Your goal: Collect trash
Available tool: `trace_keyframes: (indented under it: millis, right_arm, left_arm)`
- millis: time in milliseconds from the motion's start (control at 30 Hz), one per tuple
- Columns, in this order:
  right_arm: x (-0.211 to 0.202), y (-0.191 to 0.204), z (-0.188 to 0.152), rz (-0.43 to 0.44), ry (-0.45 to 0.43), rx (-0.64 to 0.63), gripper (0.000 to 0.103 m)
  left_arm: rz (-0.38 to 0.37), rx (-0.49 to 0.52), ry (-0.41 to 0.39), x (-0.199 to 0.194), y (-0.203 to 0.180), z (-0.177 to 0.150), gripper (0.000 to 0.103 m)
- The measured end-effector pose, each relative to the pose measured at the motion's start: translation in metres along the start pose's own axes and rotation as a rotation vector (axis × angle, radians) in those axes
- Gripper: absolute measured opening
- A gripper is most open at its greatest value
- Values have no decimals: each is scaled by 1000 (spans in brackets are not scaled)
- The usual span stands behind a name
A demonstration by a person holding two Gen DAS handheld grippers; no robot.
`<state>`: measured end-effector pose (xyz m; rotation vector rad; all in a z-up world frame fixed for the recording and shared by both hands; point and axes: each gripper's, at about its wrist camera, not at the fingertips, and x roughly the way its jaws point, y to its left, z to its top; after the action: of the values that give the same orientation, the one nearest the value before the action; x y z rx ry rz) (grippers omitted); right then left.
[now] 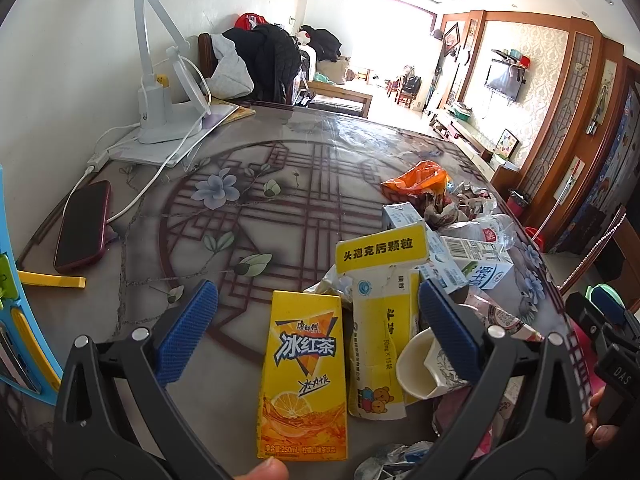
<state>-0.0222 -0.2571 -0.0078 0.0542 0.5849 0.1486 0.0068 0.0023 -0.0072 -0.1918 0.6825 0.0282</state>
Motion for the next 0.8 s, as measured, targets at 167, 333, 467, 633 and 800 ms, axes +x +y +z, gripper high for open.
trace_keyframes:
  millis: [167, 333, 467, 633, 800]
  right_arm:
    - [1, 1, -1, 3, 7, 2, 96]
    - [1, 1, -1, 4, 8, 1, 96]
    - [1, 1, -2, 3, 11, 0, 96]
    - [5, 1, -3, 5, 22, -2, 96]
    - [5, 2, -4, 5, 27, -4, 96]
  left_arm:
    - [0, -1, 2, 1, 0, -1, 99]
    - [3, -2, 5, 2, 0, -2, 99]
    - [3, -1, 4, 2, 0, -2, 99]
    - [-1, -4, 4, 2, 0, -3, 99]
    - [-3, -7, 7, 2, 1, -4, 99]
